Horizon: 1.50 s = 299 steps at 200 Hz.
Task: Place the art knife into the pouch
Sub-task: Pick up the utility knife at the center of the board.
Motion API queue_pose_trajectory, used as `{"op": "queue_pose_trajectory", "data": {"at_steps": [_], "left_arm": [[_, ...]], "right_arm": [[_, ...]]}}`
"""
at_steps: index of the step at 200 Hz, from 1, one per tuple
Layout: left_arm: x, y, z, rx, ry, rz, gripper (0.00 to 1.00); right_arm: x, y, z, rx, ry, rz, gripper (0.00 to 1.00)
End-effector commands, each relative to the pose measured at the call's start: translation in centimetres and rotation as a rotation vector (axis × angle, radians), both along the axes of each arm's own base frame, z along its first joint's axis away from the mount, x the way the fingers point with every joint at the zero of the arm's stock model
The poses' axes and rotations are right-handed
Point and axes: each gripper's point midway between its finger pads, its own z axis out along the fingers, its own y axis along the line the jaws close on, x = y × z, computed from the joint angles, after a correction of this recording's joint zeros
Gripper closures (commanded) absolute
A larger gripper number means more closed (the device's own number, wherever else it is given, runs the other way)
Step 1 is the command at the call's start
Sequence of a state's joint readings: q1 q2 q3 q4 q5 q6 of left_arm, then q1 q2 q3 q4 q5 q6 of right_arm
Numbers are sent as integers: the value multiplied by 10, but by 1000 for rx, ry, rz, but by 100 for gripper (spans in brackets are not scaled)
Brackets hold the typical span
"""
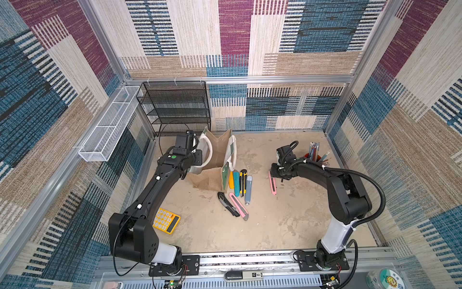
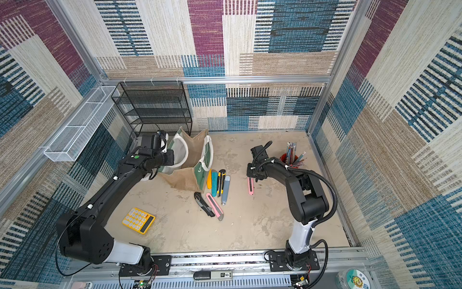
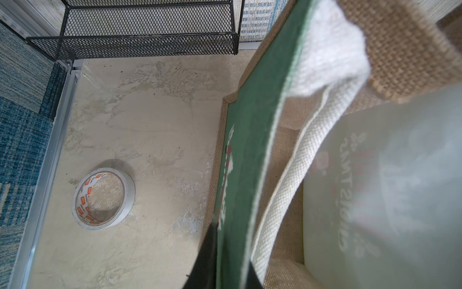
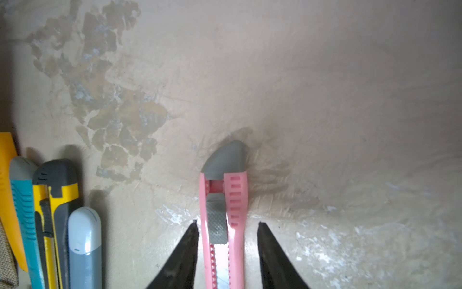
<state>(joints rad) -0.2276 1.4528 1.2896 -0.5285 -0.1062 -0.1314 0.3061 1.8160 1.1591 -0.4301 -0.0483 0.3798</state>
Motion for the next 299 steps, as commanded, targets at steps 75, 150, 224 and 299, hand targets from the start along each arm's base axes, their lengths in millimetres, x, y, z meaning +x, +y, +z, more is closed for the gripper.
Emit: {"op": "queue_pose_trajectory", "data": {"at_steps": [75, 150, 224, 299], "left_arm": [[3, -5, 7, -18, -33, -9, 100], [1, -5, 13, -21, -47, -12, 100], [1, -7, 10, -21, -40, -17, 100], [2, -7, 10, -22, -39, -19, 100]], "right_arm": [[6, -3, -21, -23, 20, 1, 65], [-3, -12, -33, -68, 47, -16, 66], [-6, -14, -40, -78, 69, -15, 64], [-8, -21, -45, -124, 81, -17, 61]]}}
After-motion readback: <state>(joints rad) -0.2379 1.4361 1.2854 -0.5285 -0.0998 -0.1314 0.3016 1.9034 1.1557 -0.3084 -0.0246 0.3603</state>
